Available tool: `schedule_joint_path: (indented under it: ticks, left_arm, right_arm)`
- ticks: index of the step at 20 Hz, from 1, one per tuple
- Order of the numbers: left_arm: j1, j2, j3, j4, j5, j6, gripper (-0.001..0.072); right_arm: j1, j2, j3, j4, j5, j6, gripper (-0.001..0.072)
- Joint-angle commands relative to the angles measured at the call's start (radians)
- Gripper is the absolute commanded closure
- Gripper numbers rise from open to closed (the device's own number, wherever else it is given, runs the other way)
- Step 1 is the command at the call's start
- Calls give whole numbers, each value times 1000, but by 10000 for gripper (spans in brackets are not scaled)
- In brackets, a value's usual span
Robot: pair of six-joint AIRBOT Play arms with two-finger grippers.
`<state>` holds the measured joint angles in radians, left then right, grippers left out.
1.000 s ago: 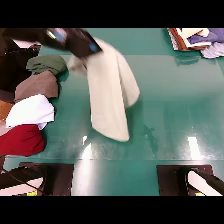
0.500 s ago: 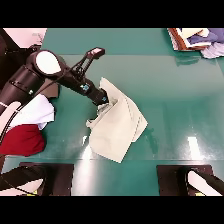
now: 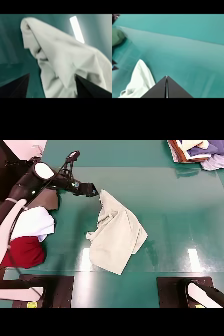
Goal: Fold the shirts.
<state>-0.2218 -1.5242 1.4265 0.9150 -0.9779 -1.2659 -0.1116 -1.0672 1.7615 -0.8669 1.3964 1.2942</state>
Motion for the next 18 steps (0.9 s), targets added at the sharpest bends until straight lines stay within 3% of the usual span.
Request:
schedule_joint_path:
  ticks: [1,9,10,12,17,18]
  left_arm:
    - [11,-185,131,-114,16,35,64]
    - [-36,-408,294,-137,38,-12,67]
    - [-39,-412,294,-137,46,-13,222]
    - [-34,-412,306,-135,57,-9,678]
    - [85,-368,473,-104,-125,-10,684]
    - [115,-338,491,-102,-138,-10,684]
  right_arm:
    - [0,-9,0,-65,45,35,694]
    - [59,-123,-22,-91,126,87,694]
    - [82,-133,-59,-113,121,94,695]
    - [113,-134,-172,-153,116,102,694]
    - [161,-114,-531,-147,44,102,693]
    - [175,-116,-597,-147,21,102,652]
